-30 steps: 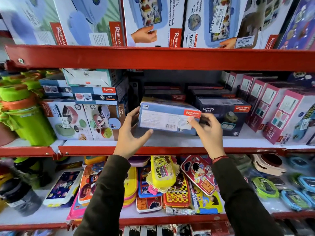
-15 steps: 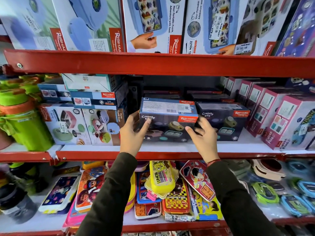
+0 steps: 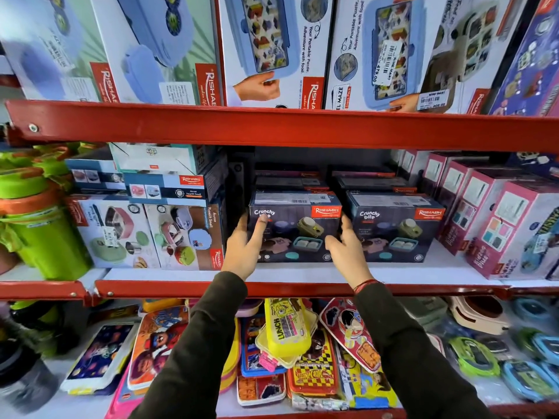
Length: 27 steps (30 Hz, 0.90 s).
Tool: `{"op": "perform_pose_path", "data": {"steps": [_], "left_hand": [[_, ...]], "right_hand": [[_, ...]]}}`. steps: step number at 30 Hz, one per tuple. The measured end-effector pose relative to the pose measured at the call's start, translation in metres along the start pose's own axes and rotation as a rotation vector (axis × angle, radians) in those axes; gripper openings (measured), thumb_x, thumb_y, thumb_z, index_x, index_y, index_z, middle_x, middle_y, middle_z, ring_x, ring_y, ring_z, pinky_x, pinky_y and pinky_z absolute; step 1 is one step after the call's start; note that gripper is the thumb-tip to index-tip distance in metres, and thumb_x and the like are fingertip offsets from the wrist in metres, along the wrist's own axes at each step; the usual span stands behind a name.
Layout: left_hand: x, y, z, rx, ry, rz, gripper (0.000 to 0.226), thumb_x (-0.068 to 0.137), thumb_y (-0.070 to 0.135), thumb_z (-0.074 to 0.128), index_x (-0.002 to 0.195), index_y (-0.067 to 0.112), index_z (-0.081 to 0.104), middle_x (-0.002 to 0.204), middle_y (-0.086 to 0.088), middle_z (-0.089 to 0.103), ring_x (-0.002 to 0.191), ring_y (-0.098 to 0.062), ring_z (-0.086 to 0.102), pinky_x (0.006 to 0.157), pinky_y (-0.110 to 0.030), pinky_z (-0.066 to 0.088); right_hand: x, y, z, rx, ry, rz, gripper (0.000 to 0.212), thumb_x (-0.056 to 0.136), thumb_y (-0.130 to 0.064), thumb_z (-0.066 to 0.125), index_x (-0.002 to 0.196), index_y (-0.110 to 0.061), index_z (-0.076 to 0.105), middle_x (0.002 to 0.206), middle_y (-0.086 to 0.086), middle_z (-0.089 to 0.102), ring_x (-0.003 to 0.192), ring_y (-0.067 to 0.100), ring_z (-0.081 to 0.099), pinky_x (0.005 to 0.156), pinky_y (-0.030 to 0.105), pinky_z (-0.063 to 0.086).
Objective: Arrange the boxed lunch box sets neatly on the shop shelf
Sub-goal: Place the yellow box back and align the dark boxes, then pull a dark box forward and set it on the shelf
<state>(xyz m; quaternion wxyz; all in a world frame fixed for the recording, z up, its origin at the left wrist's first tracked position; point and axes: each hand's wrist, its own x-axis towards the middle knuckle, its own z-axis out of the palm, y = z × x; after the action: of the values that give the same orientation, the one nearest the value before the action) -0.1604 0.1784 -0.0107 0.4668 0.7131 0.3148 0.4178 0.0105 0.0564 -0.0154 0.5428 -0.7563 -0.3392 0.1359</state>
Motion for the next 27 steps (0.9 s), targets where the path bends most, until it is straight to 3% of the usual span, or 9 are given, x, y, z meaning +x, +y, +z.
{"op": "perform_pose_path", "data": {"steps": [2, 5, 9, 12, 14, 17, 20, 23, 27], "left_hand": [[-0.001, -0.004, 0.001, -0.084, 0.025, -0.006, 0.064, 0.107, 0.048, 0.043, 0.162, 0.019, 0.030, 0.157, 0.003, 0.045, 0.143, -0.006, 0.036, 0.113, -0.017, 0.023], [-0.003, -0.006, 0.003, -0.253, 0.033, -0.084, 0.070, 0.103, 0.065, 0.033, 0.163, 0.028, 0.029, 0.155, 0.010, 0.043, 0.146, -0.005, 0.035, 0.119, -0.024, 0.024], [0.001, -0.021, 0.003, -0.363, -0.035, -0.146, 0.109, 0.075, 0.099, 0.033, 0.161, 0.033, 0.033, 0.165, 0.007, 0.041, 0.155, -0.012, 0.035, 0.132, -0.044, 0.022], [-0.011, -0.007, -0.001, -0.377, -0.031, -0.134, 0.081, 0.095, 0.078, 0.028, 0.156, 0.028, 0.045, 0.149, 0.010, 0.057, 0.142, -0.008, 0.050, 0.126, -0.036, 0.034], [-0.017, -0.004, -0.004, -0.350, -0.022, -0.093, 0.058, 0.108, 0.055, 0.020, 0.149, 0.028, 0.051, 0.127, 0.017, 0.066, 0.118, 0.007, 0.062, 0.106, -0.018, 0.048], [-0.029, -0.005, -0.008, -0.335, 0.012, -0.082, 0.040, 0.111, 0.045, 0.019, 0.132, 0.040, 0.053, 0.108, 0.030, 0.064, 0.090, 0.024, 0.065, 0.076, -0.001, 0.051], [-0.043, -0.003, -0.012, -0.301, 0.039, -0.066, 0.036, 0.111, 0.044, 0.022, 0.118, 0.045, 0.057, 0.102, 0.033, 0.065, 0.089, 0.025, 0.065, 0.076, -0.002, 0.052], [-0.052, -0.003, -0.015, -0.290, 0.058, -0.062, 0.037, 0.112, 0.042, 0.022, 0.123, 0.040, 0.058, 0.104, 0.028, 0.068, 0.092, 0.023, 0.067, 0.075, -0.001, 0.051], [-0.063, 0.002, -0.017, -0.277, 0.071, -0.043, 0.038, 0.112, 0.041, 0.025, 0.126, 0.034, 0.060, 0.107, 0.024, 0.071, 0.095, 0.019, 0.069, 0.075, -0.004, 0.053]], "right_hand": [[-0.007, 0.004, 0.003, 0.150, 0.020, 0.000, 0.069, 0.099, -0.009, 0.046, 0.161, -0.020, 0.019, 0.164, 0.004, 0.034, 0.149, 0.020, 0.034, 0.126, 0.043, 0.025], [-0.013, 0.006, 0.004, 0.301, 0.052, -0.023, 0.066, 0.095, -0.014, 0.043, 0.159, -0.021, 0.028, 0.166, 0.000, 0.030, 0.151, 0.013, 0.029, 0.127, 0.039, 0.021], [-0.015, 0.004, -0.001, 0.398, 0.006, -0.005, 0.077, 0.078, -0.021, 0.036, 0.156, -0.021, 0.033, 0.162, 0.003, 0.035, 0.146, 0.013, 0.033, 0.127, 0.044, 0.024], [-0.025, 0.005, -0.007, 0.432, 0.001, -0.008, 0.068, 0.080, -0.023, 0.035, 0.147, -0.026, 0.041, 0.148, -0.001, 0.045, 0.147, 0.021, 0.038, 0.125, 0.047, 0.029], [-0.033, 0.006, -0.011, 0.428, -0.002, -0.025, 0.059, 0.081, -0.026, 0.034, 0.139, -0.032, 0.044, 0.141, -0.006, 0.049, 0.138, 0.017, 0.046, 0.119, 0.042, 0.036], [-0.043, 0.009, -0.016, 0.414, -0.001, -0.015, 0.051, 0.082, -0.028, 0.033, 0.127, -0.043, 0.050, 0.127, -0.022, 0.055, 0.118, 0.005, 0.055, 0.105, 0.036, 0.043], [-0.053, 0.016, -0.021, 0.394, 0.008, -0.021, 0.050, 0.084, -0.025, 0.033, 0.123, -0.049, 0.053, 0.127, -0.025, 0.058, 0.117, 0.000, 0.058, 0.106, 0.035, 0.047], [-0.065, 0.021, -0.025, 0.370, -0.004, -0.048, 0.056, 0.090, -0.024, 0.031, 0.138, -0.040, 0.052, 0.134, -0.026, 0.060, 0.119, -0.009, 0.060, 0.098, 0.023, 0.052], [-0.072, 0.024, -0.026, 0.383, -0.030, -0.079, 0.061, 0.088, -0.024, 0.034, 0.147, -0.034, 0.050, 0.149, -0.012, 0.056, 0.134, 0.006, 0.055, 0.105, 0.032, 0.048]]}}
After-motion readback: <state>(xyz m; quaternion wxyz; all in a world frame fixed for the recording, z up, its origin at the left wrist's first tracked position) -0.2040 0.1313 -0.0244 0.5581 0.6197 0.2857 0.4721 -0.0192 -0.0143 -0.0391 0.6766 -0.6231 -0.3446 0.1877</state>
